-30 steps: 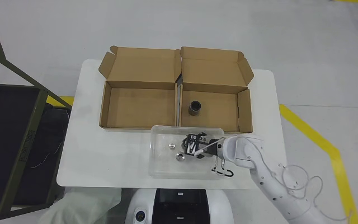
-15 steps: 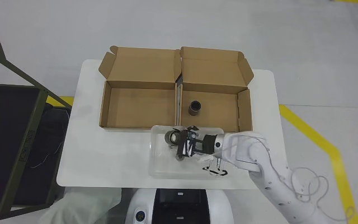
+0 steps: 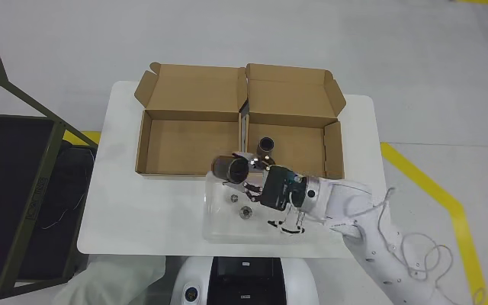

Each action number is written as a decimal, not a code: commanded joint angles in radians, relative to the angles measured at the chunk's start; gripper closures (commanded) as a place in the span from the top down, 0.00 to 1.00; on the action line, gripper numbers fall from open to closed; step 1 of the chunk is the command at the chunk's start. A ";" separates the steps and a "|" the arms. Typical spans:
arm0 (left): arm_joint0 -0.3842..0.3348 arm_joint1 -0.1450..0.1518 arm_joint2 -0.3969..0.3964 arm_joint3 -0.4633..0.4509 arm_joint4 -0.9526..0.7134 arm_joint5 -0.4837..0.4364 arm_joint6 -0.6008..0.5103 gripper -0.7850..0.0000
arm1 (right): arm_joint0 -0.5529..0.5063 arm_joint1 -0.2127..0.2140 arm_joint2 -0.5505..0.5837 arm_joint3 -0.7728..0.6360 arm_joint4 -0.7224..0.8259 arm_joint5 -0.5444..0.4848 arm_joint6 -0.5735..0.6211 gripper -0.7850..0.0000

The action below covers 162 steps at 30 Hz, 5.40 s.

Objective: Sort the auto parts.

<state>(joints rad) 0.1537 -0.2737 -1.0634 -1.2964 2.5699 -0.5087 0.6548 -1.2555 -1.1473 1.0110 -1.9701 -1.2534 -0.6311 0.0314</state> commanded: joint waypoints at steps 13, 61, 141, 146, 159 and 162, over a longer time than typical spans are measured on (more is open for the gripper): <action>0.000 0.000 0.000 0.000 0.000 0.000 0.000 1.00 | -0.121 0.021 0.178 -0.042 0.007 0.000 -0.360 0.00; 0.000 0.000 0.000 0.000 0.000 0.000 0.000 1.00 | -0.167 0.022 0.311 0.023 0.134 -0.050 -0.415 0.00; 0.000 0.000 0.000 0.000 0.000 0.000 0.000 1.00 | 0.198 -0.046 0.024 0.615 0.181 0.215 0.418 0.09; 0.000 0.000 0.000 0.000 0.000 0.000 0.000 1.00 | 0.205 -0.049 0.016 0.624 0.174 0.213 0.416 0.35; 0.000 0.000 0.000 0.000 0.000 0.000 0.000 1.00 | 0.205 -0.051 0.015 0.602 0.154 0.217 0.423 0.47; 0.000 0.000 0.000 0.000 0.000 0.000 0.000 1.00 | 0.197 -0.048 0.024 0.588 0.153 0.216 0.428 0.54</action>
<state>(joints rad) 0.1537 -0.2737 -1.0634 -1.2964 2.5699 -0.5087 0.6548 -1.0560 -1.1964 1.0330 -1.3785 -1.1002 -0.4142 0.4581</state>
